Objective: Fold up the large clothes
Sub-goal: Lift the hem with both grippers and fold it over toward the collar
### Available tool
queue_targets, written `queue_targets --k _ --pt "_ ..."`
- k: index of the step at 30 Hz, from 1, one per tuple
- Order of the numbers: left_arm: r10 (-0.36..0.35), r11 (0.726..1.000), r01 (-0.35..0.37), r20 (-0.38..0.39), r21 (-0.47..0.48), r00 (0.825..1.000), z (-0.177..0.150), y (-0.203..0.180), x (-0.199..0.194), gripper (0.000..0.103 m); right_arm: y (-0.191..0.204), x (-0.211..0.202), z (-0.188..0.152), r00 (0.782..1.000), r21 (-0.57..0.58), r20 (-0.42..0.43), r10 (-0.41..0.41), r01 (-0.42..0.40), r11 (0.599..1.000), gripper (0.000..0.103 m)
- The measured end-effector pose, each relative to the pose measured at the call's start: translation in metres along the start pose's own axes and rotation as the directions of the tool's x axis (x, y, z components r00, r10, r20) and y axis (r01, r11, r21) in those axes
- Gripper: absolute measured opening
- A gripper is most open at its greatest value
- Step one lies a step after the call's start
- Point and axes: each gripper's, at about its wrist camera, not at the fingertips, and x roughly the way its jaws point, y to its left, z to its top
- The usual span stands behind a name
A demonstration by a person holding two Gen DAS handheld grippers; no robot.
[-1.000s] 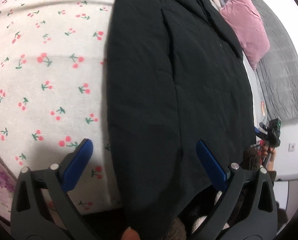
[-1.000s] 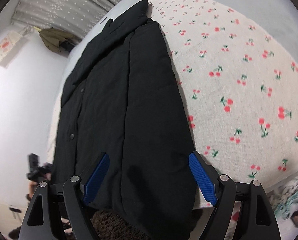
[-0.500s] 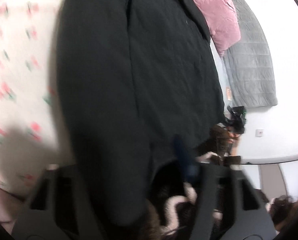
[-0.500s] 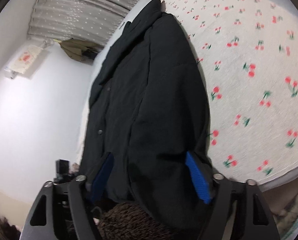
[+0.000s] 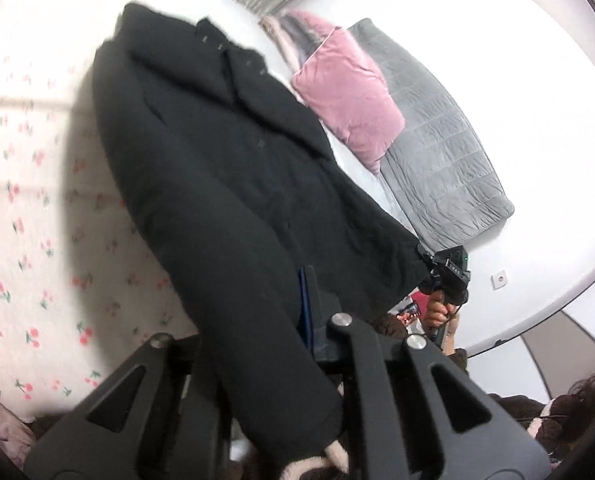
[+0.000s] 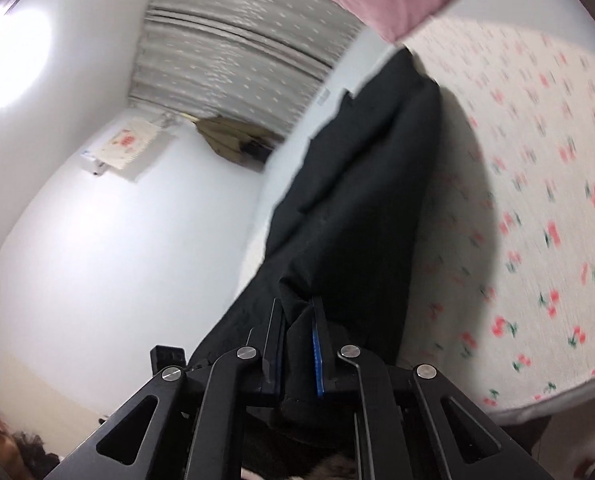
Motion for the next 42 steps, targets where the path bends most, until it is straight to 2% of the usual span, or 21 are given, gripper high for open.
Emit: queue_targets --k 3,4,6,7,9,10,12,13,16,18,19,22,24,25,26,28,30,33,38,41,42 --pt "0.046 0.999 -0.046 -0.005 0.026 0.999 0.001 -0.004 0.000 0.012 0.007 -0.012 0.009 0.998 -0.015 0.025 -0.051 0.051 0.999 0.009" --pt "0.069 0.997 -0.069 -0.016 0.021 0.997 -0.001 -0.001 0.002 0.012 0.008 -0.016 0.010 0.993 -0.031 0.025 -0.115 0.116 0.993 0.010" --pt "0.106 0.994 -0.106 -0.047 0.004 0.993 -0.006 0.011 0.004 0.012 0.005 -0.022 0.012 0.968 -0.049 0.008 -0.251 0.251 0.967 0.015" --pt "0.122 0.993 -0.122 -0.059 -0.005 0.991 -0.007 0.016 0.006 0.012 0.000 -0.027 0.013 0.944 -0.046 0.003 -0.329 0.329 0.943 0.019" --pt "0.148 0.988 -0.151 -0.080 -0.023 0.986 -0.012 0.023 0.012 0.012 -0.013 -0.038 0.013 0.917 -0.004 0.015 -0.399 0.399 0.917 0.019" --pt "0.152 0.987 -0.155 -0.086 -0.036 0.985 -0.013 0.030 0.008 0.013 -0.023 -0.046 0.014 0.907 0.029 0.022 -0.421 0.420 0.907 0.024" --pt "0.152 0.986 -0.158 -0.094 -0.060 0.984 -0.017 0.039 0.004 0.013 -0.041 -0.059 0.015 0.875 0.074 0.014 -0.485 0.482 0.873 0.049" --pt "0.152 0.985 -0.160 -0.098 -0.070 0.983 -0.019 0.042 0.004 0.013 -0.050 -0.061 0.014 0.864 0.091 -0.001 -0.504 0.502 0.860 0.069" --pt "0.155 0.983 -0.165 -0.108 -0.084 0.982 -0.025 0.045 0.000 0.013 -0.074 -0.057 0.004 0.844 0.125 -0.110 -0.525 0.535 0.835 0.072" --pt "0.163 0.981 -0.174 -0.119 -0.089 0.979 -0.026 0.046 0.003 0.013 -0.084 -0.052 -0.005 0.847 0.134 -0.159 -0.507 0.527 0.839 0.072" --pt "0.164 0.980 -0.176 -0.123 -0.091 0.979 -0.027 0.047 0.003 0.013 -0.085 -0.045 -0.011 0.860 0.125 -0.184 -0.476 0.501 0.856 0.072" --pt "0.166 0.978 -0.181 -0.135 -0.102 0.977 -0.030 0.052 0.005 0.013 -0.078 -0.030 -0.021 0.860 0.071 -0.231 -0.454 0.480 0.874 0.072" --pt "0.158 0.980 -0.172 -0.132 -0.102 0.979 -0.031 0.052 0.007 0.013 -0.079 -0.022 -0.028 0.870 0.084 -0.300 -0.391 0.432 0.898 0.055" --pt "0.155 0.981 -0.167 -0.122 -0.097 0.980 -0.030 0.050 0.008 0.012 -0.080 -0.018 -0.033 0.882 0.113 -0.339 -0.329 0.385 0.916 0.027" --pt "0.137 0.985 -0.145 -0.094 -0.088 0.986 -0.030 0.045 0.004 0.012 -0.078 -0.017 -0.036 0.898 0.132 -0.337 -0.283 0.343 0.930 0.015" --pt "0.090 0.993 -0.093 -0.036 -0.072 0.995 -0.027 0.038 -0.008 0.011 -0.065 -0.024 -0.036 0.935 0.127 -0.273 -0.225 0.267 0.955 0.013" --pt "0.049 0.998 -0.048 0.027 -0.042 0.998 -0.020 0.024 -0.020 0.011 -0.039 -0.038 -0.030 0.979 0.119 -0.165 -0.121 0.142 0.983 0.011" --pt "0.006 0.999 -0.011 0.122 0.039 0.992 -0.005 -0.006 -0.039 0.010 0.006 -0.054 -0.015 0.999 0.035 -0.029 -0.028 0.029 0.999 0.011" --pt "-0.083 0.989 0.052 0.229 0.137 0.970 0.008 -0.049 -0.076 0.010 0.078 -0.072 -0.002 0.995 -0.115 0.067 0.077 -0.069 0.991 0.011" --pt "-0.142 0.975 0.081 0.299 0.207 0.944 0.007 -0.075 -0.114 0.010 0.117 -0.096 -0.005 0.988 -0.192 0.115 0.103 -0.080 0.978 0.011" --pt "-0.171 0.966 0.092 0.329 0.242 0.929 0.004 -0.086 -0.134 0.010 0.130 -0.101 -0.006 0.985 -0.212 0.130 0.110 -0.080 0.974 0.011"
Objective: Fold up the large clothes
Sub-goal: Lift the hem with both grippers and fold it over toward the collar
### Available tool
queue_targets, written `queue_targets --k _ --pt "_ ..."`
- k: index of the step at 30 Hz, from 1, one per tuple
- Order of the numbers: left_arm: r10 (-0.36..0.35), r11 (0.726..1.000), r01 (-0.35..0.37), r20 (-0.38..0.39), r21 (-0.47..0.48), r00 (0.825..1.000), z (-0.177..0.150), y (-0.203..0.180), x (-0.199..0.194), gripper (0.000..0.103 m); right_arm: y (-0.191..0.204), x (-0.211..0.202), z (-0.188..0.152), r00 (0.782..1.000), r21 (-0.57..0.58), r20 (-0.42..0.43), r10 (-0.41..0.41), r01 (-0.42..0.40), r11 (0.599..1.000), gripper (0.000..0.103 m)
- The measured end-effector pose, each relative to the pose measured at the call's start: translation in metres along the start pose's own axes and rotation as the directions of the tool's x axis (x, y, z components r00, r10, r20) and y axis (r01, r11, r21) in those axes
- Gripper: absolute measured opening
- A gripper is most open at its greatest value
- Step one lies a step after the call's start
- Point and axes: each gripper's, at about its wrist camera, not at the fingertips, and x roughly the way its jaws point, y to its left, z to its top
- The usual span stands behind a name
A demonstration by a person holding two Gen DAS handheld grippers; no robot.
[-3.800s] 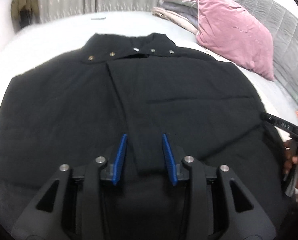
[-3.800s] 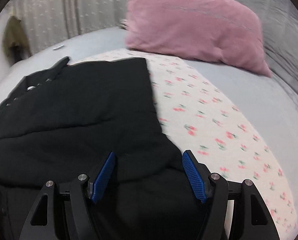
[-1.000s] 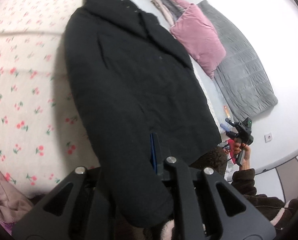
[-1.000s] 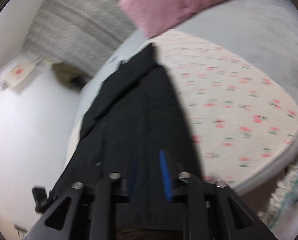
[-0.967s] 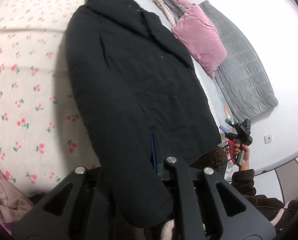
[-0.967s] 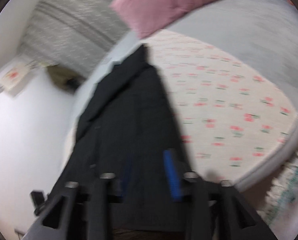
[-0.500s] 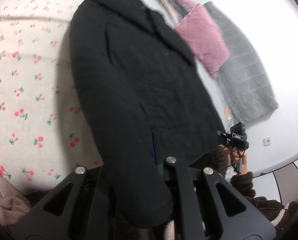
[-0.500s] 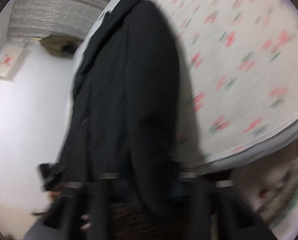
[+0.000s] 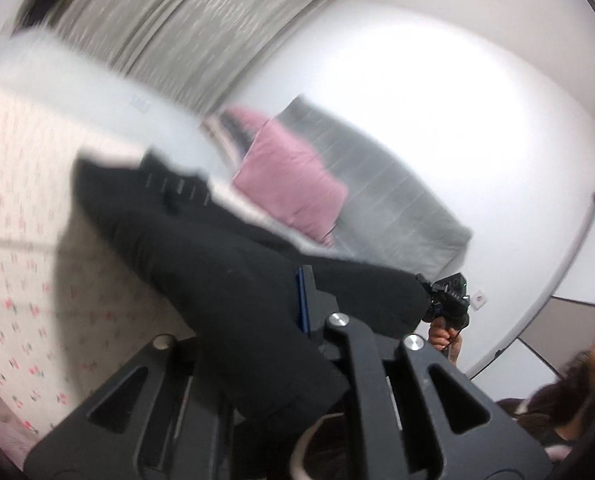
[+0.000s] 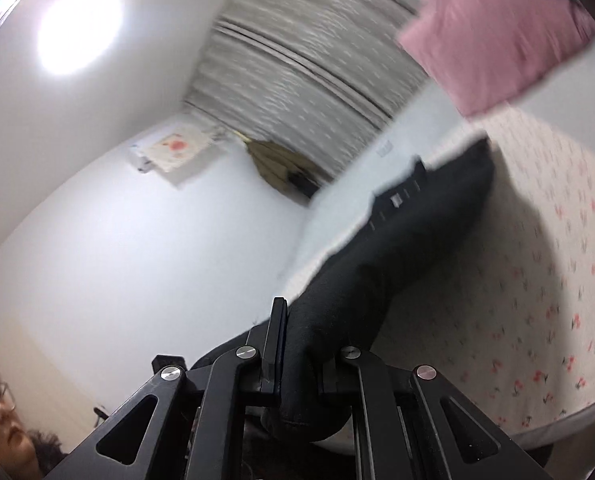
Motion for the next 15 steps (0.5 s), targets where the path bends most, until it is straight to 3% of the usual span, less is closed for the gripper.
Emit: queue_targets --k 4,7,10,15 --pt "-0.027 0.995 0.018 0.087 0.096 0.996 0.015 -0.029 -0.042 0.011 0.054 -0.046 0.010 0.996 -0.112 0.089 -0.004 0.014 0.994 0.011" --pt "0.023 0.993 -0.034 0.092 0.116 0.996 0.022 -0.026 -0.043 0.011 0.076 -0.047 0.018 0.992 -0.148 0.123 -0.040 0.058 0.987 0.011" --pt "0.101 0.991 -0.105 0.057 0.080 0.993 0.025 -0.002 -0.017 0.011 0.069 -0.021 0.029 0.988 -0.125 0.102 -0.113 0.126 0.984 0.011" --pt "0.203 0.979 -0.203 0.008 -0.004 0.979 0.047 0.055 0.038 0.011 0.004 0.037 0.045 0.975 -0.007 0.051 -0.217 0.218 0.976 0.011"
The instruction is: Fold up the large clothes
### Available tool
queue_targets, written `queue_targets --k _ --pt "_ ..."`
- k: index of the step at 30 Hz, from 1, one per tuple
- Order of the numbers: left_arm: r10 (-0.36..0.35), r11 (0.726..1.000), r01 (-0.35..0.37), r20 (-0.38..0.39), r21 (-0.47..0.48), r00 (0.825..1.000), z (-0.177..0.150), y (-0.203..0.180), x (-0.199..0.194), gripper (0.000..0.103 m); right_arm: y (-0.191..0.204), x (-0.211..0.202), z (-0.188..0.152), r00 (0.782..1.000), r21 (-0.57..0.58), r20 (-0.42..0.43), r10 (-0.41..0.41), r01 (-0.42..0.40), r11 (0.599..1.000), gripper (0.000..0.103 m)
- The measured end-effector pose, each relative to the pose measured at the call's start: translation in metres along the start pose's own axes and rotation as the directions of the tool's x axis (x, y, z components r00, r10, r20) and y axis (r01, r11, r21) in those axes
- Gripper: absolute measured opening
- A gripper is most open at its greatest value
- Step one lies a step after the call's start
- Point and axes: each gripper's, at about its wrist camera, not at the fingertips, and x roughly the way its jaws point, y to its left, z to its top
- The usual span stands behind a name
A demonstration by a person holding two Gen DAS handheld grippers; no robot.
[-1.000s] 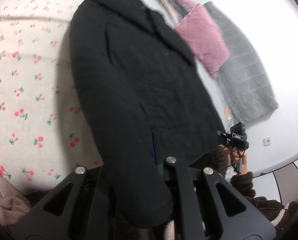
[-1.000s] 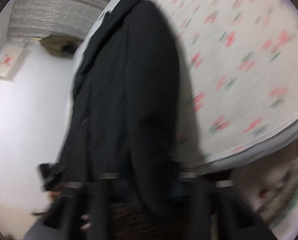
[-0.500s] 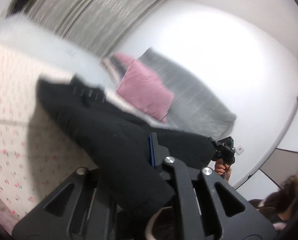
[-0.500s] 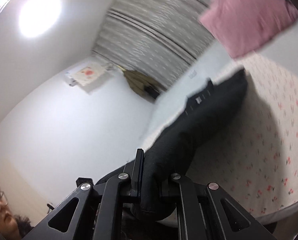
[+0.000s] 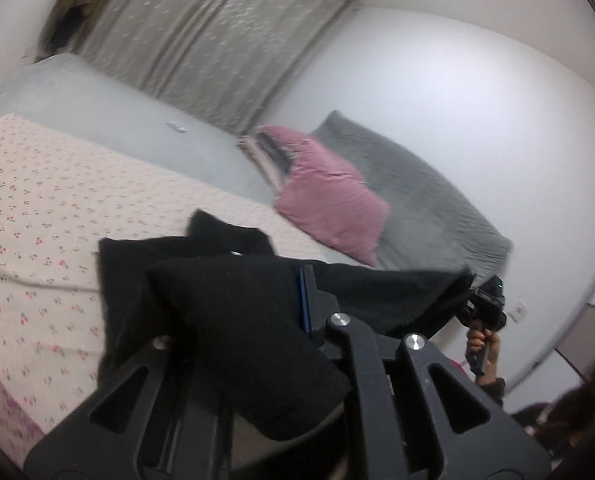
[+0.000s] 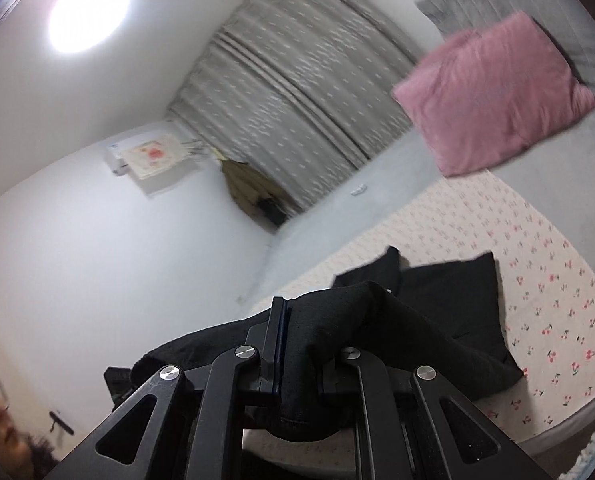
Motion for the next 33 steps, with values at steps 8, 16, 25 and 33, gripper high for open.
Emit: queue_targets --k 8,16,25,33 --pt "0.194 0.978 -0.197 -0.040 -0.073 0.980 0.045 0.072 0.123 0.011 -0.062 0.110 0.047 0.982 0.115 0.023 -0.188 0.184 0.976 0.011" --pt "0.388 0.908 -0.409 -0.190 -0.088 0.902 0.004 0.162 0.240 0.013 -0.158 0.232 0.043 0.932 0.208 -0.117 -0.344 0.362 0.909 0.012" --pt "0.412 0.905 -0.426 -0.202 -0.027 0.889 -0.004 0.135 0.219 0.036 -0.186 0.258 0.020 0.895 0.110 -0.158 -0.417 0.436 0.893 0.023" --pt "0.411 0.899 -0.388 -0.087 0.204 0.907 0.002 0.058 0.201 0.098 -0.111 0.206 0.032 0.814 -0.093 0.014 -0.580 0.579 0.810 0.073"
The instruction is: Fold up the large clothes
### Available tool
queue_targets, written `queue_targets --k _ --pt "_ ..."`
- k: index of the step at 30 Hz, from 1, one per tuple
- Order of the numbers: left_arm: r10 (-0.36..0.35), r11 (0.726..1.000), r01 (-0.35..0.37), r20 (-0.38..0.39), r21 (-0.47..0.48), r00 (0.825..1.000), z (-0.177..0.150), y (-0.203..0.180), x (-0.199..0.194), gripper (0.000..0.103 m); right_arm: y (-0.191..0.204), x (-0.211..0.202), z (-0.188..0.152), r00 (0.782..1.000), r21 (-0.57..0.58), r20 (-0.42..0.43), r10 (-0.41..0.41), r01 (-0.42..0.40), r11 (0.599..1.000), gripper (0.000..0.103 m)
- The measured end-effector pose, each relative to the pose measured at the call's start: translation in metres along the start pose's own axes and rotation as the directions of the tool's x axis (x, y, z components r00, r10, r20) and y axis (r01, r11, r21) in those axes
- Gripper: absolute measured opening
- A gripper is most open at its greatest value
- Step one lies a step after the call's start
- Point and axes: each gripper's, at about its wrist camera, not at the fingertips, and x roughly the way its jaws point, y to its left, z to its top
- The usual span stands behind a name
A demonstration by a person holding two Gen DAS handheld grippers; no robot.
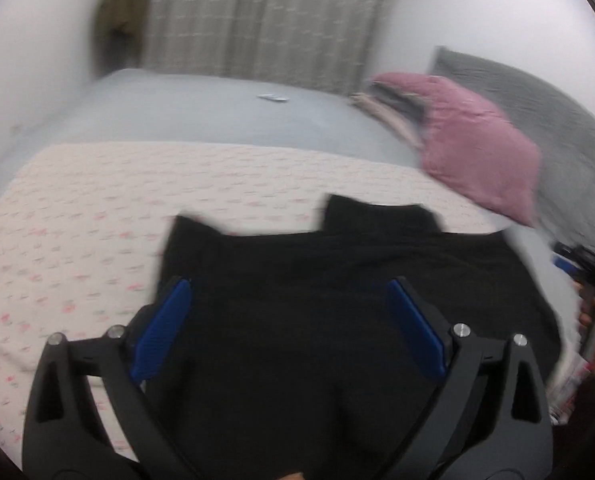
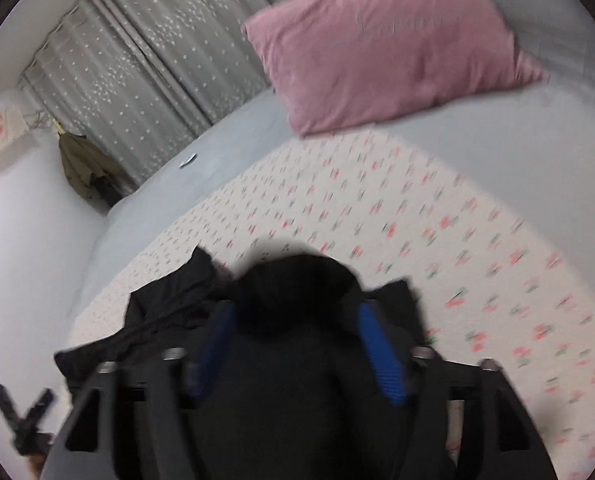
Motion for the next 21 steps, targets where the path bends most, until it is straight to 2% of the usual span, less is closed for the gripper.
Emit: queue_targets --k 2,3,4,6,8,10,12,14,15,17,18,19,20,21 --pt "-0.101 0.995 0.101 -0.034 -0.003 0.994 -0.003 -0.013 0.014 0.098 0.022 -0.009 -0.004 0.999 -0.094 0.042 0.019 -0.015 0.995 0.073" --pt "-0.160 0.987 0.160 -0.077 -0.007 0.984 -0.007 -0.026 0.031 0.098 0.034 -0.006 -0.007 0.999 -0.128 0.031 0.034 -0.030 0.991 0.073" --pt "-0.191 0.981 0.192 -0.112 -0.007 0.975 -0.010 -0.034 0.047 0.098 0.052 0.004 -0.014 0.998 -0.173 -0.004 0.056 -0.056 0.983 0.073" --pt "-0.236 0.970 0.241 -0.178 0.006 0.955 -0.016 -0.052 0.075 0.098 0.096 0.040 -0.038 0.987 -0.282 -0.129 0.094 -0.128 0.951 0.073" --pt "-0.228 0.971 0.238 -0.217 0.019 0.949 -0.018 -0.062 0.100 0.098 0.132 0.071 -0.061 0.968 -0.380 -0.232 0.099 -0.184 0.907 0.073" --pt "-0.159 0.985 0.169 -0.268 0.014 0.950 -0.020 -0.051 0.128 0.098 0.163 0.106 -0.087 0.937 -0.485 -0.338 0.090 -0.255 0.836 0.072" --pt "-0.105 0.994 0.111 -0.257 0.008 0.961 -0.015 -0.028 0.136 0.098 0.163 0.131 -0.093 0.943 -0.538 -0.333 0.022 -0.209 0.817 0.071" --pt "-0.032 0.999 0.037 -0.237 0.015 0.971 -0.008 -0.008 0.138 0.098 0.139 0.148 -0.077 0.950 -0.481 -0.313 0.009 -0.167 0.861 0.071" --pt "0.008 1.000 -0.008 -0.225 0.005 0.974 -0.004 0.009 0.136 0.098 0.114 0.156 -0.061 0.956 -0.420 -0.292 -0.015 -0.114 0.900 0.071" --pt "0.051 0.997 -0.061 -0.195 -0.050 0.980 0.002 0.043 0.127 0.096 0.072 0.161 -0.038 0.969 -0.322 -0.242 -0.054 -0.028 0.946 0.071" --pt "0.091 0.992 -0.105 -0.180 -0.072 0.979 0.005 0.058 0.122 0.096 0.048 0.159 -0.027 0.974 -0.248 -0.225 -0.032 -0.026 0.969 0.070" --pt "0.163 0.979 -0.181 -0.175 -0.089 0.971 0.007 0.070 0.117 0.096 0.031 0.156 -0.020 0.978 -0.183 -0.209 -0.005 -0.034 0.983 0.066" --pt "0.216 0.963 -0.239 -0.173 -0.123 0.961 0.008 0.084 0.113 0.096 0.013 0.151 -0.013 0.983 -0.131 -0.175 -0.051 0.028 0.991 0.065" --pt "0.224 0.953 -0.252 -0.167 -0.169 0.960 0.009 0.097 0.106 0.096 0.000 0.145 -0.007 0.980 -0.116 -0.141 -0.141 0.125 0.985 0.065"
